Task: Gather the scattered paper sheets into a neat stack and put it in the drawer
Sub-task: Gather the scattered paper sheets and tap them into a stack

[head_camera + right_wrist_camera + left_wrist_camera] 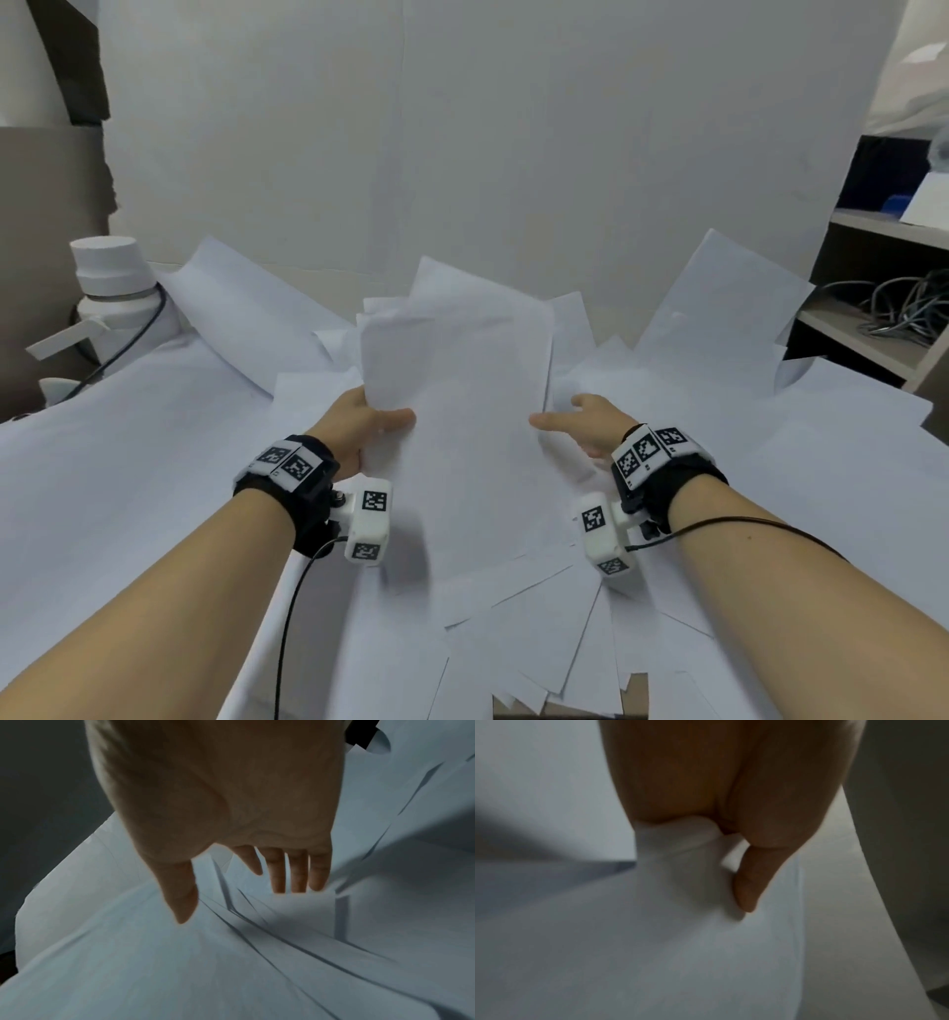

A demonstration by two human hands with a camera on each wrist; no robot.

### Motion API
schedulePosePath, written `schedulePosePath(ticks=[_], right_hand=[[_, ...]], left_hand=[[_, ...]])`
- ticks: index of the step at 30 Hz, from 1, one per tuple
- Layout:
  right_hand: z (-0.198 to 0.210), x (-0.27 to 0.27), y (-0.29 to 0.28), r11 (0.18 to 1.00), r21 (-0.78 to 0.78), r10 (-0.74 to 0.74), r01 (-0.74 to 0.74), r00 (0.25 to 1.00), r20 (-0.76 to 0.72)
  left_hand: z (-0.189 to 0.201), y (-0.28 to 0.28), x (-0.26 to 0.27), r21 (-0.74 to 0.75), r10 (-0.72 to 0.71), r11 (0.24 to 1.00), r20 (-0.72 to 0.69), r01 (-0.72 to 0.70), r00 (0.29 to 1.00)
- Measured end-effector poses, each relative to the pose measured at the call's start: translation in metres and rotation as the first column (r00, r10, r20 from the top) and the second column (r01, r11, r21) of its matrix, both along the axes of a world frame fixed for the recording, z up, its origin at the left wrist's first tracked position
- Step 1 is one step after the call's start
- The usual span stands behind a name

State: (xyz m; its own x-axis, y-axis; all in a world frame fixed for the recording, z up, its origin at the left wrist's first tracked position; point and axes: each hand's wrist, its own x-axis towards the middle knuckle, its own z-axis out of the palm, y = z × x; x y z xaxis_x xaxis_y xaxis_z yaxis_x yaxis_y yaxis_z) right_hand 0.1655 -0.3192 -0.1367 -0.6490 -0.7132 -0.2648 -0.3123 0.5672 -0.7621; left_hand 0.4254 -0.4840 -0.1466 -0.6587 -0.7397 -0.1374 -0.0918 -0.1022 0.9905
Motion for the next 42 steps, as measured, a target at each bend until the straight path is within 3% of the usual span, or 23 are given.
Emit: schedulePosePath(ticks=[4,8,11,14,17,21,25,32,36,38,42], right_hand=[[0.029,0.004,-0.008,0.949,-0.308,0.088,-0.066,0.994,0.058],[0.074,0.025,-0.012,0.846,-0.521,0.091,-0.115,0.993,-0.072],[0.1,0.047,-0.021,0.748,-0.656,-0.074,-0.097,0.971,-0.228],[0.11,0.06,-0.026,0.646,-0.76,-0.256,-0.073,0.917,-0.306],[0.103,0.06,-0.022,0.663,-0.746,-0.25,-0.056,0.923,-0.292],[0.077,0.047,-0.019,0.754,-0.656,-0.144,-0.034,0.966,-0.215],[0.071,0.044,-0.021,0.746,-0.666,-0.085,-0.024,0.988,-0.131],[0.085,0.053,-0.037,0.626,-0.778,-0.072,-0.055,0.989,-0.128],[0.073,0.046,-0.036,0.693,-0.721,-0.043,0.005,0.998,-0.034],[0.063,0.041,-0.037,0.722,-0.69,-0.093,0.051,0.995,-0.023],[0.069,0.038,-0.037,0.645,-0.758,-0.238,0.1,0.968,-0.074]], left_hand=[[0.033,-0.005,0.009,-0.038,-0.038,0.999,-0.084,0.035,0.996],[0.072,-0.004,-0.003,-0.221,0.08,0.968,-0.187,-0.121,0.979],[0.099,0.002,-0.019,-0.491,0.18,0.82,-0.266,-0.294,0.947],[0.114,0.006,-0.029,-0.594,0.188,0.705,-0.371,-0.388,0.909],[0.11,-0.002,-0.025,-0.583,0.158,0.718,-0.398,-0.382,0.904],[0.084,-0.017,-0.005,-0.454,0.14,0.838,-0.355,-0.301,0.924],[0.066,-0.019,0.005,-0.326,0.141,0.91,-0.335,-0.255,0.932],[0.084,-0.018,-0.007,-0.485,0.045,0.852,-0.31,-0.198,0.95],[0.065,-0.026,-0.006,-0.42,0.119,0.881,-0.244,-0.216,0.962],[0.059,-0.025,-0.008,-0.409,0.159,0.878,-0.241,-0.249,0.957],[0.081,-0.012,-0.018,-0.459,0.164,0.839,-0.297,-0.291,0.941]])
